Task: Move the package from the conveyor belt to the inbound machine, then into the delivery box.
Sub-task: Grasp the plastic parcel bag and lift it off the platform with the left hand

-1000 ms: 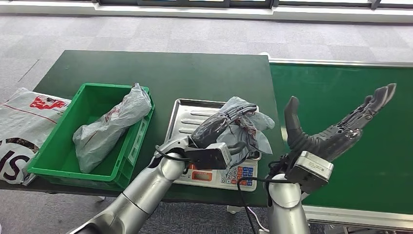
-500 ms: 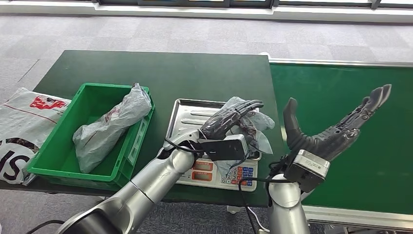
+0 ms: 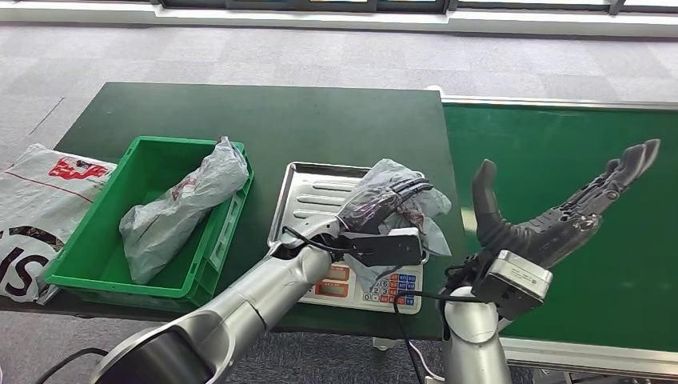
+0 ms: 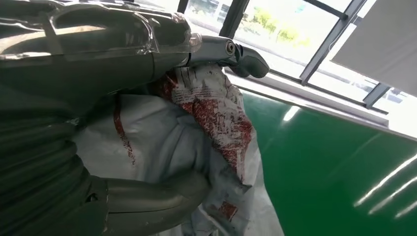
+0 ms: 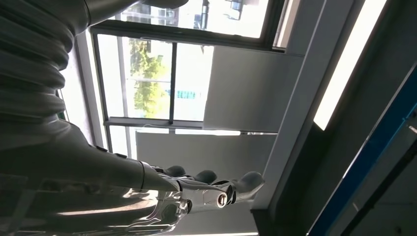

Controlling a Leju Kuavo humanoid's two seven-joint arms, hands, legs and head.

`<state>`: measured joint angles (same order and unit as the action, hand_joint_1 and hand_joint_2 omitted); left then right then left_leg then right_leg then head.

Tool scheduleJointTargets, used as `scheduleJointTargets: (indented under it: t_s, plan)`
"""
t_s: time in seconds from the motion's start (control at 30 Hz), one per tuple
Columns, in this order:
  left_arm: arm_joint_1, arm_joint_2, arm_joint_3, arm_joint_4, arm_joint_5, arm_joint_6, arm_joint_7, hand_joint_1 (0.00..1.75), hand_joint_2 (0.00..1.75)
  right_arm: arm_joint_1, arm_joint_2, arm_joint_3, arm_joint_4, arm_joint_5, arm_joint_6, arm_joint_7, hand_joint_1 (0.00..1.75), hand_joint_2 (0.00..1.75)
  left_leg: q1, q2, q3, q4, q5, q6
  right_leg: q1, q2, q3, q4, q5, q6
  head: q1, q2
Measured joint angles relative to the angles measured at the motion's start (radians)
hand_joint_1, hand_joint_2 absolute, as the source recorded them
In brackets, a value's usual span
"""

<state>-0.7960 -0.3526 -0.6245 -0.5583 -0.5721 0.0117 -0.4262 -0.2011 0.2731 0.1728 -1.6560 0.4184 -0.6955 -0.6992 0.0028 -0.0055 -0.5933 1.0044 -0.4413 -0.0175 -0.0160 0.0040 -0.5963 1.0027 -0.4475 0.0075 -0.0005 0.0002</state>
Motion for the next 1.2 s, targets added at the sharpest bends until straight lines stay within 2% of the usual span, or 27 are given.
scheduleJointTargets:
  t_s: [0.37,0.4,0.5,0.53,1.2]
  plan:
    - [-0.028,0.0,-0.147,0.081,-0.043,-0.005,0.087,0.0,1.75,0.004,0.0,0.0,-0.03,0.001,0.0,0.0,0.0,1.75,0.0,0.0,0.0,0.0,0.0,0.0,0.0,0.0,0.0,0.0,0.0,0.0,0.0,0.0]
    - [-0.029,0.0,-0.158,0.085,-0.042,-0.002,0.094,0.06,1.75,0.004,0.0,0.0,-0.033,0.002,0.0,0.0,0.0,1.75,0.0,0.0,0.0,0.0,0.0,0.0,0.0,0.0,0.0,0.0,0.0,0.0,0.0,0.0]
    - [-0.034,0.0,-0.186,0.101,-0.039,0.014,0.111,1.34,1.75,0.005,0.0,0.0,-0.039,0.001,0.0,0.0,0.0,1.75,0.0,0.0,0.0,0.0,0.0,0.0,0.0,0.0,0.0,0.0,0.0,0.0,0.0,0.0]
    - [-0.036,0.0,-0.192,0.106,-0.037,0.019,0.113,1.72,1.75,0.005,0.0,0.0,-0.039,0.001,0.0,0.0,0.0,1.75,0.0,0.0,0.0,0.0,0.0,0.0,0.0,0.0,0.0,0.0,0.0,0.0,0.0,0.0]
    - [-0.052,0.0,-0.198,0.158,-0.04,0.082,0.105,1.75,1.75,0.004,0.0,0.0,-0.039,-0.013,0.0,0.0,0.0,1.75,0.0,0.0,0.0,0.0,0.0,0.0,0.0,0.0,0.001,0.0,0.0,0.0,0.0,0.0]
